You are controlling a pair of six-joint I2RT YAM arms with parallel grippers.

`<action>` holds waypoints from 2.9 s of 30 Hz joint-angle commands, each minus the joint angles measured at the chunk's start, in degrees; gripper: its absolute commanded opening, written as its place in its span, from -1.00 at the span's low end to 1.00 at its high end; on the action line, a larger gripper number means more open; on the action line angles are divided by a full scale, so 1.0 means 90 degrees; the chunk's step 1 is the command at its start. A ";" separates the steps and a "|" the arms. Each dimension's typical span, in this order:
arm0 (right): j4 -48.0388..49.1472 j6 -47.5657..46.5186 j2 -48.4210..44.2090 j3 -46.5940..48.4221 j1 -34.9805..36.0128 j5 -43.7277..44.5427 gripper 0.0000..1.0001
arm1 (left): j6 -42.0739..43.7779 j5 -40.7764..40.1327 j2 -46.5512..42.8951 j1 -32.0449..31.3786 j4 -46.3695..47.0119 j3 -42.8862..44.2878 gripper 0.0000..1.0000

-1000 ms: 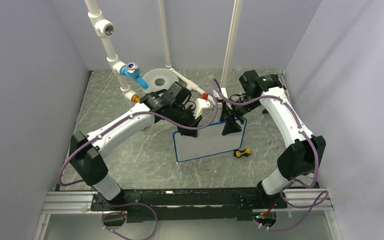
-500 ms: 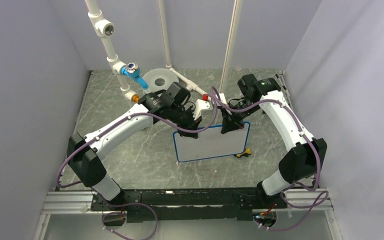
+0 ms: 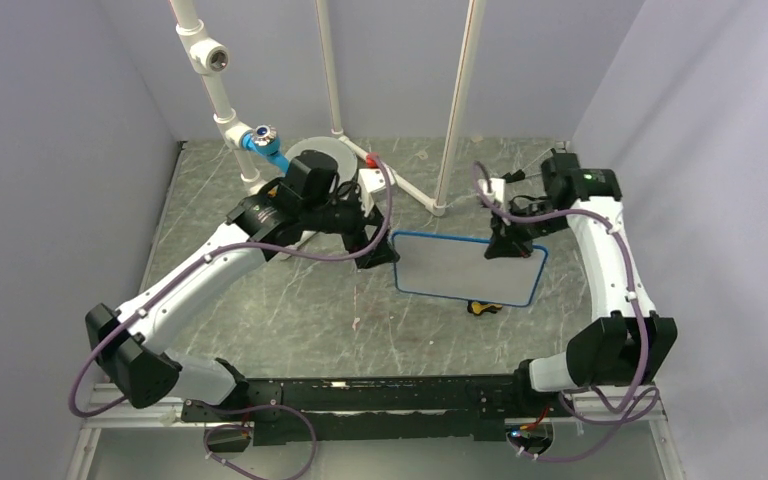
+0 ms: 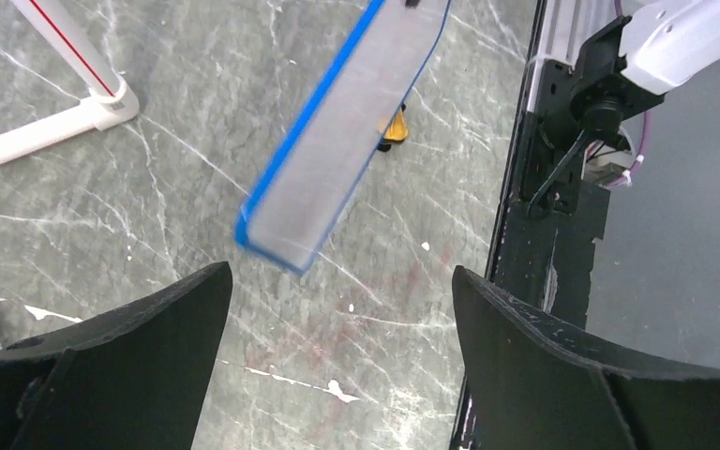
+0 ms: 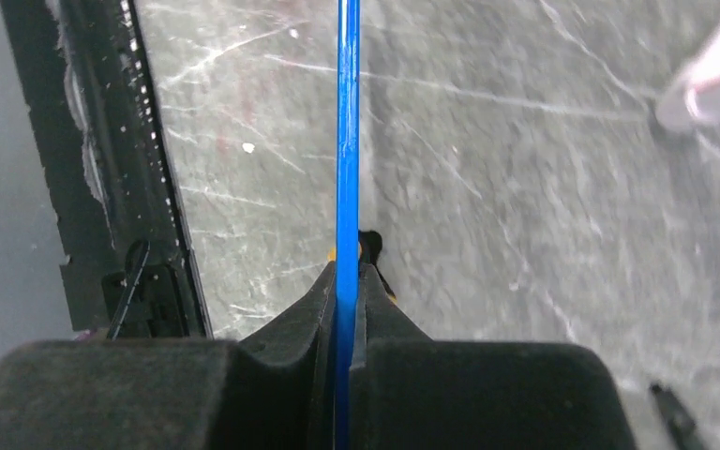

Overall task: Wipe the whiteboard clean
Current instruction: Pass from the left arm to the right, then place the whiteboard on the whiteboard stand.

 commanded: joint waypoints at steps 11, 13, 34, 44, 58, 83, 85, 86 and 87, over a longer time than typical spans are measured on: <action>0.2795 0.3157 -0.0774 0.0060 -0.3482 -0.1148 -1.00 | -0.0447 -0.0264 -0.2100 -0.0017 0.0558 -0.0908 0.99; 0.3440 0.3833 -0.0831 0.0053 -0.3559 -0.0976 -1.00 | -0.0316 -0.0336 -0.2412 -0.0009 0.0390 -0.1206 0.99; 0.6144 0.6391 0.1464 0.1510 -0.3547 0.0548 -1.00 | 0.0194 0.0290 -0.4241 -0.0123 0.2021 -0.4040 0.99; 0.5626 0.5993 0.2824 0.2616 -0.3161 0.0519 -1.00 | 0.0331 0.0163 -0.4108 -0.0108 0.1952 -0.4053 0.99; 0.4545 0.5327 0.3813 0.3676 -0.3205 0.0319 -1.00 | 0.0399 0.0183 -0.4056 -0.0106 0.1945 -0.4099 0.99; 0.4435 0.5245 0.3843 0.3915 -0.3181 0.2200 0.57 | 0.0414 0.0239 -0.4101 -0.0106 0.1926 -0.4088 0.99; 0.4487 0.5214 0.3734 0.3819 -0.3174 0.2318 0.60 | 0.0413 0.0241 -0.4102 -0.0106 0.1927 -0.4093 0.99; 0.4517 0.5193 0.3660 0.3777 -0.3176 0.2347 0.62 | 0.0413 0.0239 -0.4102 -0.0106 0.1926 -0.4084 0.99; 0.4541 0.5165 0.3567 0.3724 -0.3173 0.2378 0.65 | 0.0413 0.0236 -0.4105 -0.0107 0.1930 -0.4087 0.99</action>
